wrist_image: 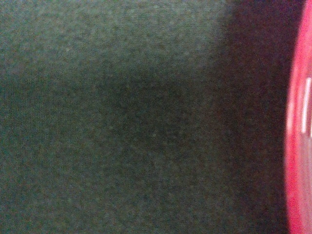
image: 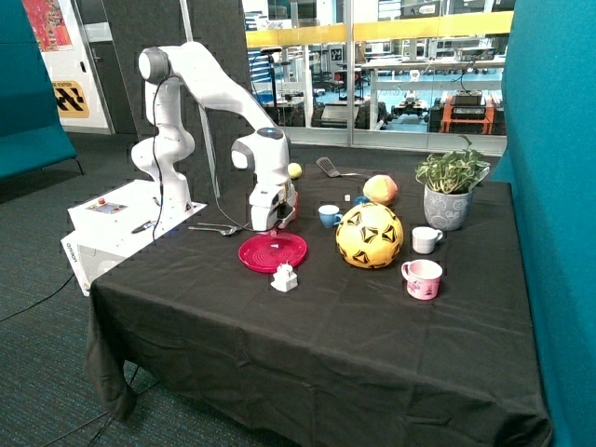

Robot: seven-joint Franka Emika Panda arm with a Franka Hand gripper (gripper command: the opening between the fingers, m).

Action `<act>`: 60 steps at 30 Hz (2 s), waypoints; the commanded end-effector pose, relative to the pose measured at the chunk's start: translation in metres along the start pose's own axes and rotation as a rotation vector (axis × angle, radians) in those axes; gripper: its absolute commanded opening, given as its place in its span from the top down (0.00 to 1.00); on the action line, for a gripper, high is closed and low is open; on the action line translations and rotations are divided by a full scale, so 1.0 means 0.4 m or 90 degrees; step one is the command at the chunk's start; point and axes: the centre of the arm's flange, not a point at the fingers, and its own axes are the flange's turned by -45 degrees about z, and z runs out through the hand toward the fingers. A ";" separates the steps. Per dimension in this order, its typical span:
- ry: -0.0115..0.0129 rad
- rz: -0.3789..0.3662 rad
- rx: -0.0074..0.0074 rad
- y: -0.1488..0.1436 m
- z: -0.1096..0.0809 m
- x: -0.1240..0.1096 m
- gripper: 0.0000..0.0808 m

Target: Set the table

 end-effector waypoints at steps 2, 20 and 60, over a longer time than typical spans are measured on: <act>0.0019 -0.008 -0.0007 -0.013 0.009 -0.002 0.73; 0.0019 -0.020 -0.0008 -0.025 0.019 0.008 0.74; 0.0019 -0.016 -0.0007 -0.012 0.040 0.013 1.00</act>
